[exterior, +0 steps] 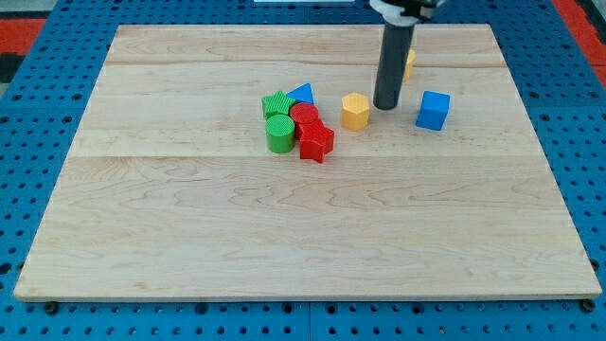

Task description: Nudge the yellow hexagon to the center

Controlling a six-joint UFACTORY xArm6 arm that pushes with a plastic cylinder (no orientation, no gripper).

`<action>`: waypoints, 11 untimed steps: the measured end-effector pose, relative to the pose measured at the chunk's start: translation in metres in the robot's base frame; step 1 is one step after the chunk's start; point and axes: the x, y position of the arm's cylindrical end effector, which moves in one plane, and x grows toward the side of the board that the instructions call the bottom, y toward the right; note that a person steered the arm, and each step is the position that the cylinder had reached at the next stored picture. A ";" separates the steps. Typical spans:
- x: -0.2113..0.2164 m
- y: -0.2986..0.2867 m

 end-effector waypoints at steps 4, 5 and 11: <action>-0.022 -0.017; -0.023 -0.032; 0.003 -0.044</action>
